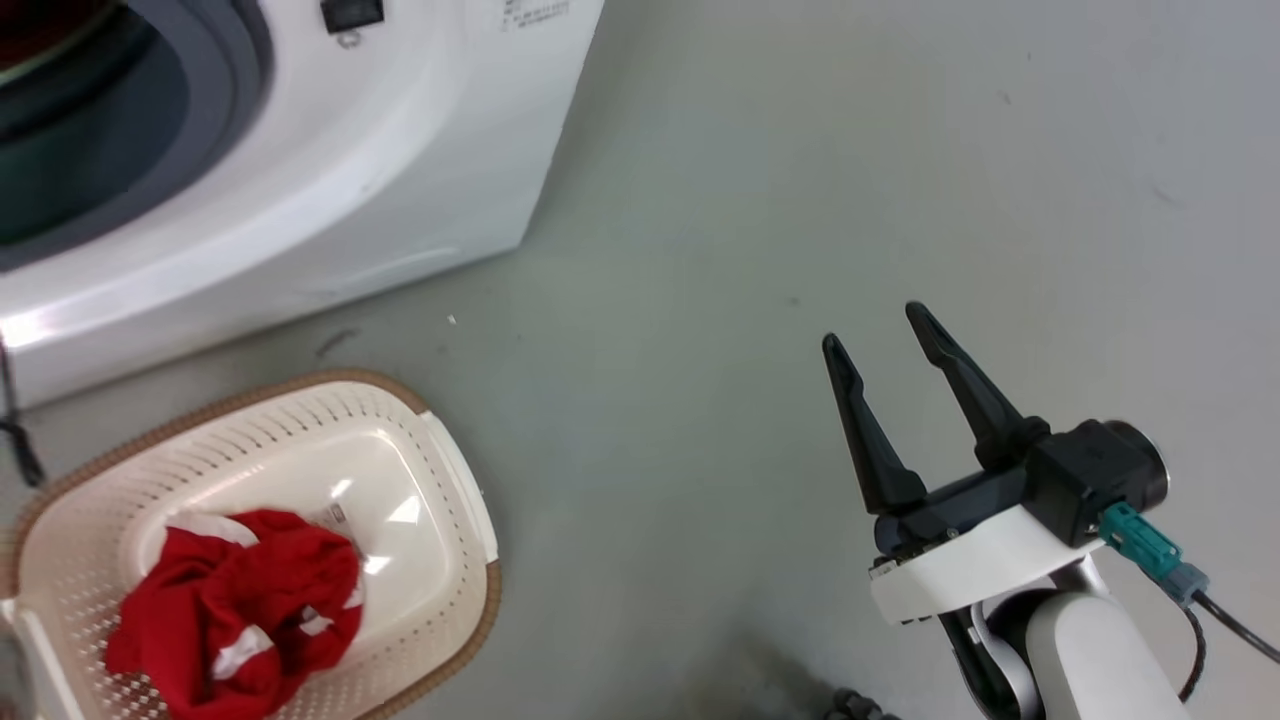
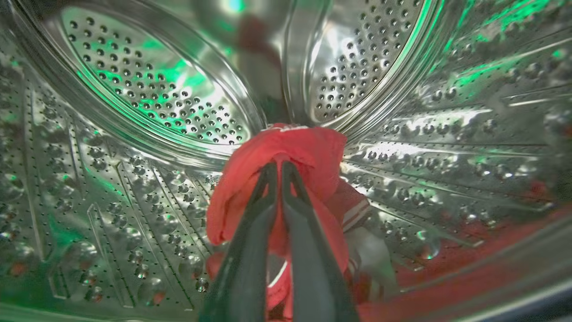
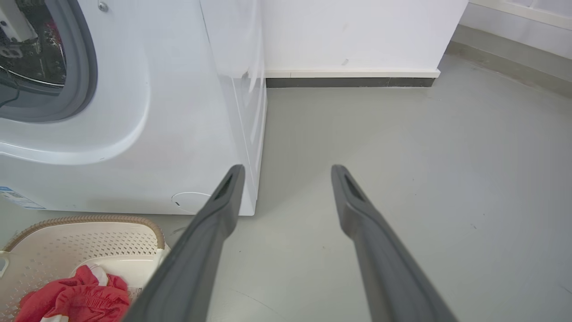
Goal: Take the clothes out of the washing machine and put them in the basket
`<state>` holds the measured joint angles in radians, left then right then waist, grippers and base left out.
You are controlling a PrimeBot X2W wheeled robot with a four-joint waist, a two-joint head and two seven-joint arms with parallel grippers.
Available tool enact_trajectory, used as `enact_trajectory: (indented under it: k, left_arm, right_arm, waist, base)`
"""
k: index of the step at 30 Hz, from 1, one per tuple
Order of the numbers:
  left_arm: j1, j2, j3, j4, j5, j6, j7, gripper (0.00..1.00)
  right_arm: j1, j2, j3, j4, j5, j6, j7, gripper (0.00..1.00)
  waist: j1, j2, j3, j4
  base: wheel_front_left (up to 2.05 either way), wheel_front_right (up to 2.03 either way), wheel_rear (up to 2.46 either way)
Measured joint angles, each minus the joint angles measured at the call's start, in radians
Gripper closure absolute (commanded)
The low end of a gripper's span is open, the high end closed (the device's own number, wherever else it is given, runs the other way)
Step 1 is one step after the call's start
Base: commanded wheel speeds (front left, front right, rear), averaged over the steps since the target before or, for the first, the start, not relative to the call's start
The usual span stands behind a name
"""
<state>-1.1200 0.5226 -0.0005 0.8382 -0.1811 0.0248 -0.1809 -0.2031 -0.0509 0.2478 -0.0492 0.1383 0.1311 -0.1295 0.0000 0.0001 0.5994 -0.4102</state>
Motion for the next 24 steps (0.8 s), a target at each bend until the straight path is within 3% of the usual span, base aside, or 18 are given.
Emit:
enact_trajectory:
  k: [9, 24]
  left_arm:
    - [0.202, -0.085, 0.02, 0.003, -0.047, -0.018, -0.078, 1.0]
    - [0.527, -0.244, 0.041, -0.28, -0.044, -0.053, -0.081, 1.0]
  right_arm:
    - [0.07, 0.0, -0.049, -0.008, -0.023, 0.0, 0.046, 0.0]
    - [0.169, 0.0, -0.107, -0.033, -0.051, 0.0, 0.101, 0.0]
  waist:
    - [-0.0002, 0.0, -0.174, 0.039]
    - [-0.0003, 0.0, -0.407, 0.168]
  base:
    - [0.0, 0.0, 0.0]
    - [0.0, 0.0, 0.0]
